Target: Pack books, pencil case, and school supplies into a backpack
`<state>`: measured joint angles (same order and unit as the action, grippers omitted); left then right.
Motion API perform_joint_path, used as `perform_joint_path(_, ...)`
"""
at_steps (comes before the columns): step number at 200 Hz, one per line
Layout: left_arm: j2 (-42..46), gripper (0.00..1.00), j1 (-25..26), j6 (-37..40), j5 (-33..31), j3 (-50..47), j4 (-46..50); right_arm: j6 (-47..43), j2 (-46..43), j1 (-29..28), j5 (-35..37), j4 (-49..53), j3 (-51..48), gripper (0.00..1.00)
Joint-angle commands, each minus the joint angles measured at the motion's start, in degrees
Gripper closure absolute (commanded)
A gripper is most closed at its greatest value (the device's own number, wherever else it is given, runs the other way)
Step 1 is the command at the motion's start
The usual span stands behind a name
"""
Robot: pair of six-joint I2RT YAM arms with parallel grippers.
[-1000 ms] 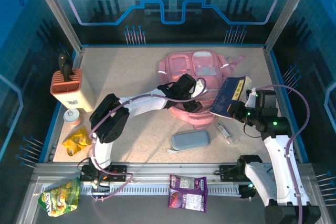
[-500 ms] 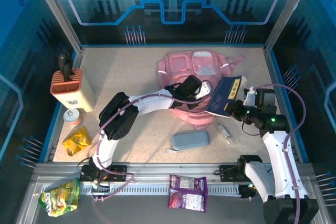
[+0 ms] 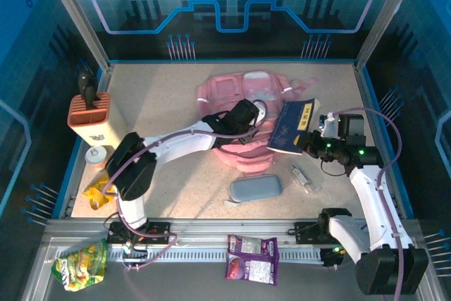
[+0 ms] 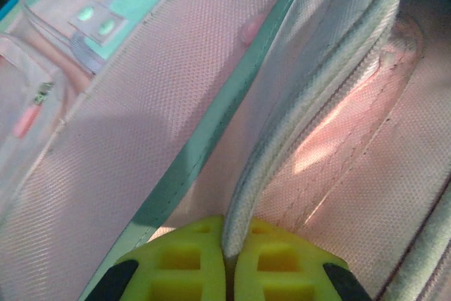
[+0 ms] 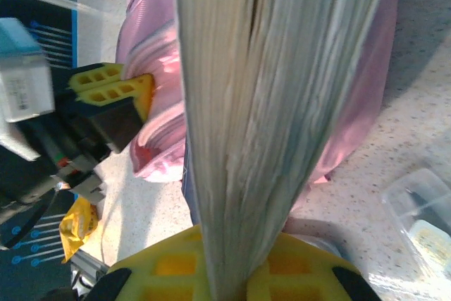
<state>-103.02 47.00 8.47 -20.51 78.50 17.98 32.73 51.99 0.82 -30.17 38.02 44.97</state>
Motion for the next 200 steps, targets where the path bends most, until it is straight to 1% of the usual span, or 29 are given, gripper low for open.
perform_joint_path(1, 6.12, 1.00, -1.24, -8.14, -9.70, -0.77, 7.38, -0.47, 0.98, -3.97, -3.66, -5.23, 1.26, 1.00)
perform_joint_path(17, 8.09, 1.00, -2.33, -6.30, -10.01, -0.73, 7.94, 0.49, 1.21, -5.82, -3.64, -6.25, 1.93, 1.00)
perform_joint_path(27, 8.74, 1.00, -3.43, -5.86, -11.08, 0.33, 9.59, 0.83, 0.96, -6.17, -3.84, -6.40, 2.62, 1.00)
perform_joint_path(36, 9.42, 1.00, -4.65, -5.38, -10.74, 1.26, 10.71, 0.48, 0.36, -6.21, -3.69, -5.61, 3.50, 1.00)
perform_joint_path(51, 10.75, 1.00, -6.67, -4.15, -9.74, 1.56, 10.49, -1.38, -1.26, -6.14, -0.91, -2.11, 4.97, 1.00)
perform_joint_path(71, 12.13, 1.00, -9.11, -4.12, -8.51, 2.89, 11.48, -3.03, -2.87, -6.03, 4.48, 3.86, 5.11, 1.00)
perform_joint_path(76, 12.50, 1.00, -9.70, -4.07, -7.65, 3.32, 11.82, -3.15, -3.13, -6.01, 4.99, 4.86, 6.58, 1.00)
perform_joint_path(91, 13.54, 1.00, -11.08, -4.66, -6.29, 4.53, 12.57, -2.67, -3.94, -6.22, 4.28, 5.75, 5.75, 1.00)
perform_joint_path(113, 15.32, 1.00, -12.26, -4.62, -3.84, 4.96, 12.26, -1.26, -3.05, -7.78, 1.18, 3.46, 1.09, 1.00)
perform_joint_path(132, 16.88, 1.00, -12.76, -4.19, -2.08, 5.06, 11.64, 1.59, -0.13, -12.05, -2.11, -2.88, -0.87, 1.00)
perform_joint_path(146, 17.55, 1.00, -12.94, -3.79, -1.22, 5.65, 11.71, 4.69, 2.47, -16.81, -2.39, -8.85, -1.42, 1.00)
perform_joint_path(168, 18.10, 1.00, -13.27, -3.28, -1.71, 6.15, 11.25, 9.87, 7.29, -23.76, -3.12, -20.37, -1.65, 1.00)
perform_joint_path(183, 18.28, 1.00, -13.58, -3.28, -1.11, 7.24, 11.99, 13.34, 11.87, -26.30, -4.24, -28.74, -1.46, 1.00)
perform_joint_path(200, 18.81, 1.00, -13.97, -3.14, -0.27, 7.89, 12.07, 16.31, 18.15, -28.11, -4.08, -35.79, -1.15, 1.00)
